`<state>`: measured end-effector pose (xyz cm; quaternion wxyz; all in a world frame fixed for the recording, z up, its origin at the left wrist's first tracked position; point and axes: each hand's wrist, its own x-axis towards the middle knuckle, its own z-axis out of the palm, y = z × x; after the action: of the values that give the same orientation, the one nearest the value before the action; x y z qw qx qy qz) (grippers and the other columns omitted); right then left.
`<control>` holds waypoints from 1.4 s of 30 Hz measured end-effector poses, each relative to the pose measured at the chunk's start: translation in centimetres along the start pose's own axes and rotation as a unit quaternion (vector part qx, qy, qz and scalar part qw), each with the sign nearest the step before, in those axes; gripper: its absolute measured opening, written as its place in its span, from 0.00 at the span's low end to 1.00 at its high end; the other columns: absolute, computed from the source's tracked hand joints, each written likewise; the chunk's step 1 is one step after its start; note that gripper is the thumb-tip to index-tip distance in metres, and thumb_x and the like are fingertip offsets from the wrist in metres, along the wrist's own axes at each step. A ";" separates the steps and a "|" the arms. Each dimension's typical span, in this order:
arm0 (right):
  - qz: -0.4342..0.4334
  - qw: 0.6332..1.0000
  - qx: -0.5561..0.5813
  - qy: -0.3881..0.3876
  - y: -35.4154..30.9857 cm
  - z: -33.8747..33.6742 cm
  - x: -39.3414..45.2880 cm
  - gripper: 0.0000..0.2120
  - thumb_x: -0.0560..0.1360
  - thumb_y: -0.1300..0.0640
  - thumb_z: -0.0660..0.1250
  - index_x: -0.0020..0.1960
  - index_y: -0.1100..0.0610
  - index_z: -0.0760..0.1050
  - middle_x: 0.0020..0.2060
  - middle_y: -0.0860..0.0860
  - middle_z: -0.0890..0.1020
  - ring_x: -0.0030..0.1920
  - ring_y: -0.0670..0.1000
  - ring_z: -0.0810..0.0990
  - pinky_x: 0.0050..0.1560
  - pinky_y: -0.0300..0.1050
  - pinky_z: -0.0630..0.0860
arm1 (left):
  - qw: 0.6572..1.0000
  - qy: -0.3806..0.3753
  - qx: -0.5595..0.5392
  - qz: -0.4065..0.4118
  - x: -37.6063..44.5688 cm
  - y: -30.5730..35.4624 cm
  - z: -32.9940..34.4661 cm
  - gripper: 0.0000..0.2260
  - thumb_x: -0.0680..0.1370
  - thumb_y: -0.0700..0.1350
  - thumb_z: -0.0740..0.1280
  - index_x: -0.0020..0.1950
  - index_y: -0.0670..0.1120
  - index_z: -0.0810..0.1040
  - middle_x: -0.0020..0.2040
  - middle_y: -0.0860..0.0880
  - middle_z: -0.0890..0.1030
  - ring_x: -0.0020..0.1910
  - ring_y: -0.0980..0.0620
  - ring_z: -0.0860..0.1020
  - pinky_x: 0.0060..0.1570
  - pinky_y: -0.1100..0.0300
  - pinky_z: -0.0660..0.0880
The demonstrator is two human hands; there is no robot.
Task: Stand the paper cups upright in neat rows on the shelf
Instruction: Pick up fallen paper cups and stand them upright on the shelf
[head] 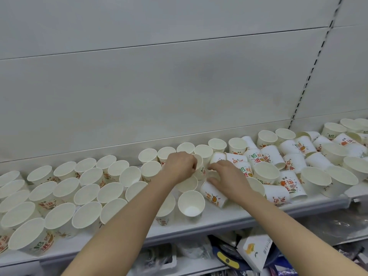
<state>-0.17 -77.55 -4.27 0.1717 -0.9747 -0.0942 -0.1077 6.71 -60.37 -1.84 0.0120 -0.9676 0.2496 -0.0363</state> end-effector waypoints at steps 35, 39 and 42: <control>-0.130 0.965 -0.024 0.227 1.9 1.2 -5.2 0.07 0.72 0.52 0.70 0.48 0.54 0.79 0.45 0.48 0.82 0.45 0.52 0.77 0.55 0.48 0.67 | 0.982 0.129 -0.138 -0.022 -7.7 6.0 -0.7 0.12 0.77 0.53 0.66 0.61 0.56 0.78 0.57 0.56 0.80 0.57 0.52 0.74 0.52 0.56 0.72; -0.063 0.943 -0.022 0.325 6.0 -0.6 -8.7 0.05 0.75 0.57 0.66 0.47 0.56 0.80 0.43 0.49 0.82 0.46 0.52 0.77 0.51 0.46 0.68 | 0.975 0.152 -0.141 0.075 -7.1 9.5 0.2 0.10 0.78 0.52 0.67 0.58 0.54 0.80 0.55 0.54 0.81 0.55 0.49 0.73 0.49 0.56 0.69; 0.021 0.956 -0.024 0.292 9.2 -1.3 -11.5 0.11 0.74 0.57 0.62 0.54 0.57 0.79 0.49 0.50 0.81 0.50 0.55 0.76 0.52 0.49 0.70 | 0.970 0.135 -0.117 0.163 -6.0 12.4 1.7 0.14 0.75 0.53 0.69 0.59 0.51 0.80 0.55 0.51 0.82 0.56 0.46 0.73 0.53 0.52 0.70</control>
<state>-9.40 -88.22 -8.74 0.1702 -0.9065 -0.0170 -0.3861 -4.36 -68.35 -4.43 -0.1291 -0.8949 0.4054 -0.1345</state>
